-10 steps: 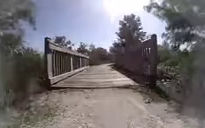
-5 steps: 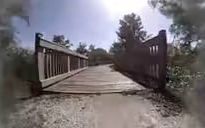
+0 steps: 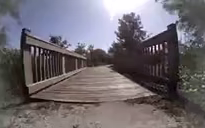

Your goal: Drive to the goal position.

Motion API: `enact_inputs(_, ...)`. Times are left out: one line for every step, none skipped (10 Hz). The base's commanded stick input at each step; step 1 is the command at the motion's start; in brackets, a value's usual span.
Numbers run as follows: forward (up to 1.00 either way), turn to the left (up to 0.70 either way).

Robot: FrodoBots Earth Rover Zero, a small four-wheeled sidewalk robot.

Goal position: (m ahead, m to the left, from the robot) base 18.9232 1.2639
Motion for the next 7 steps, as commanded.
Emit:
enact_inputs(0.7, 0.0)
enact_inputs(0.7, 0.0)
enact_inputs(0.7, 0.0)
enact_inputs(0.7, 0.0)
enact_inputs(0.7, 0.0)
enact_inputs(0.7, 0.0)
enact_inputs(0.7, 0.0)
